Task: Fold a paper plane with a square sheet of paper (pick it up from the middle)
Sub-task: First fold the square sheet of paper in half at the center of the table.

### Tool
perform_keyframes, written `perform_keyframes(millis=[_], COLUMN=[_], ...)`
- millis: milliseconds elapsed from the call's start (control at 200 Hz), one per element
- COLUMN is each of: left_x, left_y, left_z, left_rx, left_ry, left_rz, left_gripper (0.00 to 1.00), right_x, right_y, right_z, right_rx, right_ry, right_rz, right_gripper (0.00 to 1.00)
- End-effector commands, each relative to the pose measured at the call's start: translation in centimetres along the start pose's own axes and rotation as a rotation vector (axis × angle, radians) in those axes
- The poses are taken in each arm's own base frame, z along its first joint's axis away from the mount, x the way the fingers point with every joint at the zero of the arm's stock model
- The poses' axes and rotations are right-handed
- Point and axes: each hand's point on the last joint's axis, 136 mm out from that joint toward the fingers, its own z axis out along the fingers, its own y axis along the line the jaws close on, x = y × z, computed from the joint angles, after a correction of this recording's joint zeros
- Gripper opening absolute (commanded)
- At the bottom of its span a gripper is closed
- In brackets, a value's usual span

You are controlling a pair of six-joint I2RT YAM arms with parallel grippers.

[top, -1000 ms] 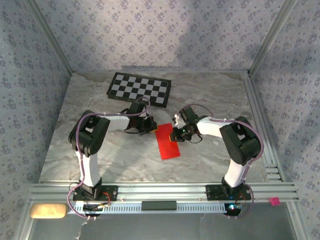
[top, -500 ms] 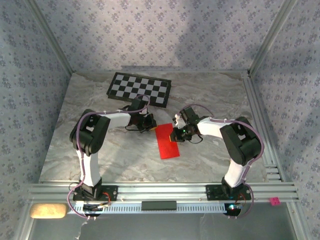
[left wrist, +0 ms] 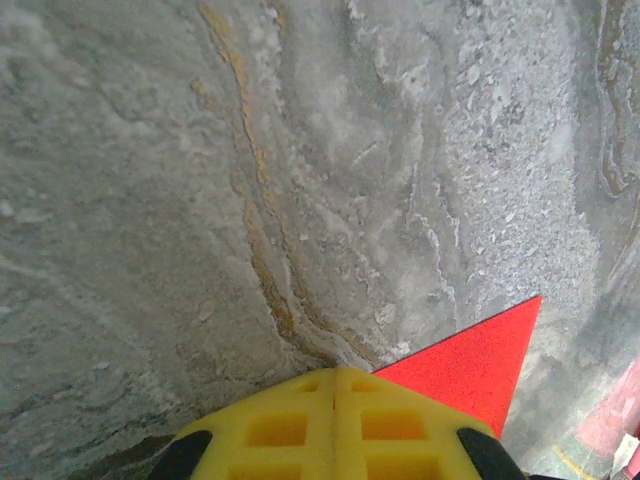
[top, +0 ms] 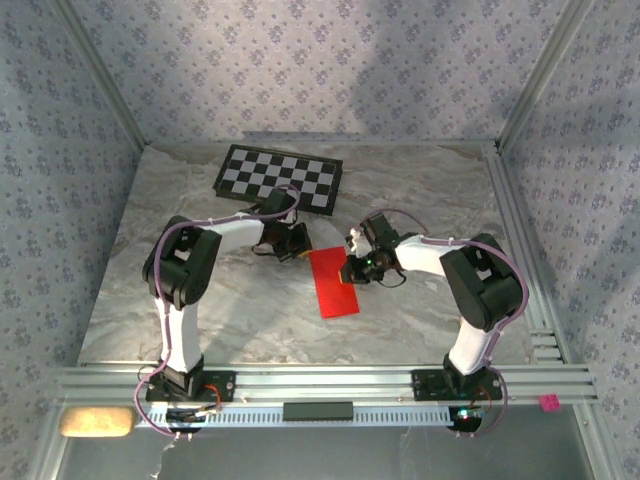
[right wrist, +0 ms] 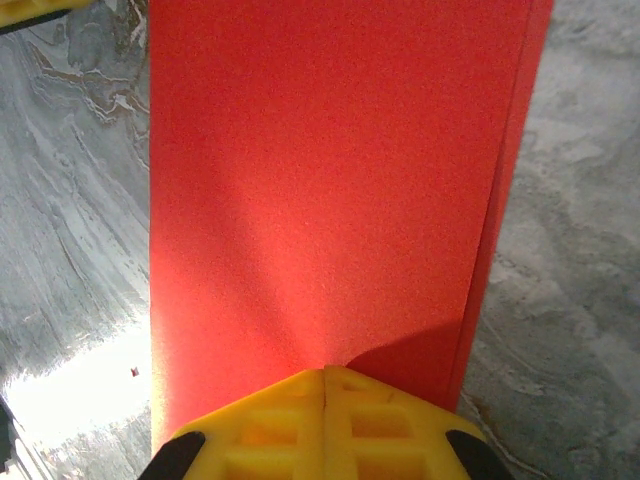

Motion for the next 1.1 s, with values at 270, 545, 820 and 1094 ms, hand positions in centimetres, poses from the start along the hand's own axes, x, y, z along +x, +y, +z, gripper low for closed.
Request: perform_keyframes(millis=[270, 545, 820, 1094], left_x=[-2.7, 0.9, 7.4, 8.9], left_y=[-1.4, -4.7, -5.6, -0.8], left_z=[-3.6, -4.5, -1.9, 0.5], left_rx=[-0.019, 0.076, 0.221, 0.125], left_ry=[-0.156, -0.09, 0.054, 0.078], left_rz=[0.06, 0.165, 0.174, 0.128], left_gripper=[0.09, 0.1, 0.1, 0.1], right_x=[5.8, 5.4, 5.4, 5.7], right_y=[-4.8, -4.8, -5.2, -5.7], right_z=[0.5, 0.5, 0.4, 0.6], right_rx=[0.171, 0.171, 0.186, 0.201], right_ry=[0.17, 0.155, 0.148, 0.156], right_rz=[0.125, 0.14, 0.155, 0.179], right_gripper=[0.0, 0.0, 0.0, 0.0])
